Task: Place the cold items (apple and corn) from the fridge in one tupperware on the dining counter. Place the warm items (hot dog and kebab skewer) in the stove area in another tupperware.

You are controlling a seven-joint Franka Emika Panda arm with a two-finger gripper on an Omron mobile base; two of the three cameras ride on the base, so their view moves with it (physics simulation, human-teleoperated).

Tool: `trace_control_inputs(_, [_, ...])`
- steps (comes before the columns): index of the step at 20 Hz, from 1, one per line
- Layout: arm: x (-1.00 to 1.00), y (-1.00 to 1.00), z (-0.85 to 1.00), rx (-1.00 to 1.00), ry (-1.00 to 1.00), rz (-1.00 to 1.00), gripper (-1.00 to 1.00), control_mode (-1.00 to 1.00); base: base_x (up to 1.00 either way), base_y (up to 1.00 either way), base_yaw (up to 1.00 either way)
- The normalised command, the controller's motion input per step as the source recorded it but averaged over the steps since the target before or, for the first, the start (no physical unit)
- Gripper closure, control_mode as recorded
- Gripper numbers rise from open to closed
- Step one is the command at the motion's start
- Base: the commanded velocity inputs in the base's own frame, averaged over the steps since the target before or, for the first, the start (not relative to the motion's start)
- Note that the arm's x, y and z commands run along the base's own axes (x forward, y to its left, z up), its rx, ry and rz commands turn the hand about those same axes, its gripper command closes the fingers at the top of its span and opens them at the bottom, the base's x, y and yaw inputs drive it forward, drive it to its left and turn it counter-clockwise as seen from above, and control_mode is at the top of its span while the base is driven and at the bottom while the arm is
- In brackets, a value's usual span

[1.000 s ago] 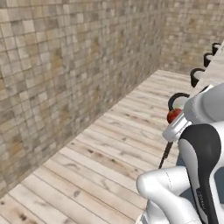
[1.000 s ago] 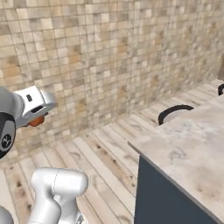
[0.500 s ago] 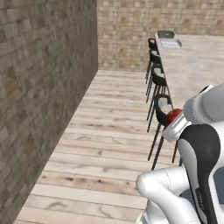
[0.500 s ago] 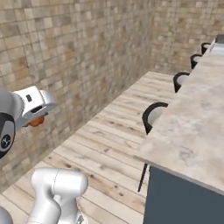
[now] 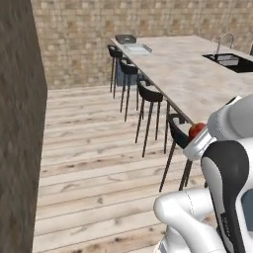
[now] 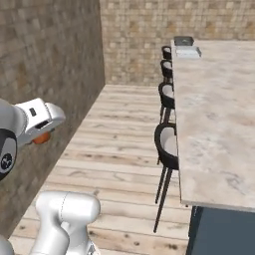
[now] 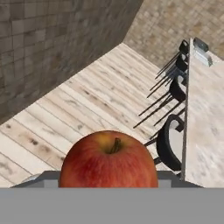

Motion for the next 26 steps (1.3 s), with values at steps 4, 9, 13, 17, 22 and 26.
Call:
trace_control_inputs(4, [0.0, 0.0, 0.0, 0.0, 0.0, 0.0, 1.0, 1.0, 0.94, 0.93, -0.63])
trace_control_inputs(9, [0.0, 0.0, 0.0, 0.0, 0.0, 0.0, 1.0, 1.0, 0.96, 0.95, -0.62])
trace_control_inputs(13, [0.0, 0.0, 0.0, 0.0, 0.0, 0.0, 1.0, 1.0, 0.9, 1.0, -0.5])
trace_control_inputs(17, [0.0, 0.0, 0.0, 0.0, 0.0, 0.0, 1.0, 1.0, 0.88, 1.0, -0.38])
trace_control_inputs(22, [0.0, 0.0, 0.0, 0.0, 0.0, 0.0, 1.0, 1.0, 0.88, 1.0, -0.33])
trace_control_inputs(26, [0.0, 0.0, 0.0, 0.0, 0.0, 0.0, 1.0, 1.0, 0.88, 1.0, -0.33])
